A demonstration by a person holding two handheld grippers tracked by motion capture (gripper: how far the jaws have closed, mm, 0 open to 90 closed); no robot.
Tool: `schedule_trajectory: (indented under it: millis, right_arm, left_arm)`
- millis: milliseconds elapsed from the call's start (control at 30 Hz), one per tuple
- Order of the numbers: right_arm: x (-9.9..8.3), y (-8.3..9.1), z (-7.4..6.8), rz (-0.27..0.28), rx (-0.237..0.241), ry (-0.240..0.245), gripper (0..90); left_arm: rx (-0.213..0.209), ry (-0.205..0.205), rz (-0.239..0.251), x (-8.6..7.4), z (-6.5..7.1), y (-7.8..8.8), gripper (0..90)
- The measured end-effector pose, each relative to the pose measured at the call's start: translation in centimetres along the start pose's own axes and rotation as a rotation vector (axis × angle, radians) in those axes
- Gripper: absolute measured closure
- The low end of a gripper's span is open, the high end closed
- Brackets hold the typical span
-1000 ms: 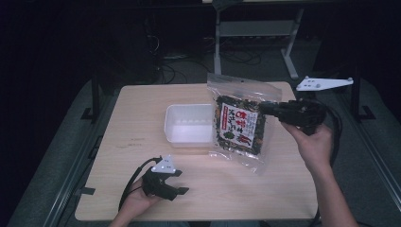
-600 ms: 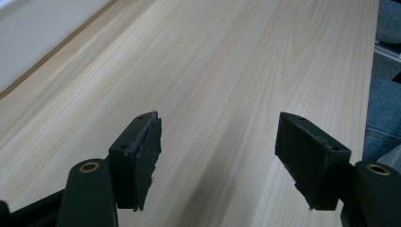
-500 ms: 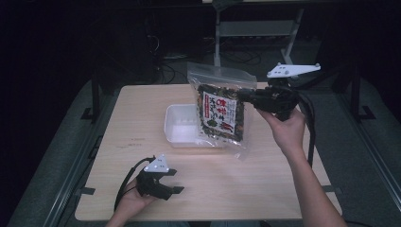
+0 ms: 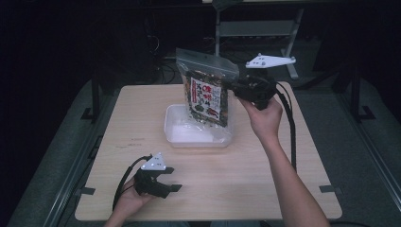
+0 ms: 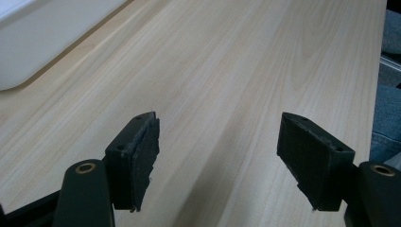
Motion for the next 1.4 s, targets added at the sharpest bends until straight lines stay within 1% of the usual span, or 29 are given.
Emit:
schedule_trajectory:
  millis: [100,133,167,333,433,467,500,700,800,933,967,1133,1233,1300,1400]
  right_arm:
    - [0.1,-1.0,-0.2,0.013,0.003,-0.001,80.6]
    - [0.0,-1.7,-0.4,0.013,0.002,0.004,80.6]
    - [0.0,-1.7,-0.4,0.013,0.002,0.004,80.6]
    - [0.1,-3.5,-0.8,0.011,0.008,0.016,80.6]
    - [0.3,-4.5,-1.1,0.006,-0.008,0.034,80.6]
    - [0.3,-5.1,-1.4,0.004,-0.017,0.043,80.6]
    - [0.3,-5.1,-1.4,0.004,-0.017,0.043,80.6]
    - [-0.3,-6.8,-1.6,0.000,-0.026,0.045,80.5]
    - [-0.6,-7.4,-1.5,0.003,-0.032,0.042,80.5]
    - [-1.4,-8.1,-1.1,0.007,-0.026,0.017,80.5]
    - [-1.9,-8.4,-0.8,0.012,-0.028,0.009,80.5]
    - [-2.7,-8.7,-0.6,0.020,-0.030,-0.001,80.4]
    - [-3.1,-8.9,-0.7,0.033,-0.019,0.009,80.4]
    - [-3.6,-9.1,-0.9,0.038,-0.029,0.023,80.5]
    - [-3.9,-9.3,-1.0,0.047,-0.033,0.030,80.5]
  left_arm:
    - [0.004,0.007,0.003,-0.1,-0.2,0.1,28.9]
    - [0.006,0.008,0.004,-0.2,-0.2,0.1,28.8]
    - [0.007,0.013,0.005,-0.3,-0.3,0.2,28.8]
    - [0.011,0.025,0.013,-0.4,-0.5,0.3,28.8]
    - [0.013,0.022,0.019,-0.2,-0.6,0.4,28.7]
    - [0.012,0.021,0.021,-0.2,-0.6,0.5,28.7]
    - [0.014,0.020,0.022,-0.2,-0.6,0.5,28.7]
    - [0.017,0.026,0.024,-0.4,-0.6,0.6,28.6]
    - [0.015,0.032,0.030,-0.4,-0.7,0.7,28.5]
    - [0.009,0.037,0.043,-0.2,-0.9,0.8,28.5]
    - [0.008,0.041,0.046,-0.2,-0.9,0.8,28.5]
    - [-0.002,0.049,0.051,-0.2,-0.9,0.7,28.4]
    - [-0.006,0.047,0.058,-0.2,-0.9,0.7,28.3]
    - [-0.012,0.051,0.066,-0.1,-0.9,0.8,28.3]
    - [-0.011,0.050,0.066,0.0,-0.9,0.8,28.3]
Point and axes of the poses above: each handheld gripper's, and its own axes: y roughly backward along the jaws, x roughly out of its top, z roughly to its right, the point moved 3 cm from there along -y, roughly forward along the jaws, and after that the axes turned 6 degrees about -y, right-handed, at the moved point
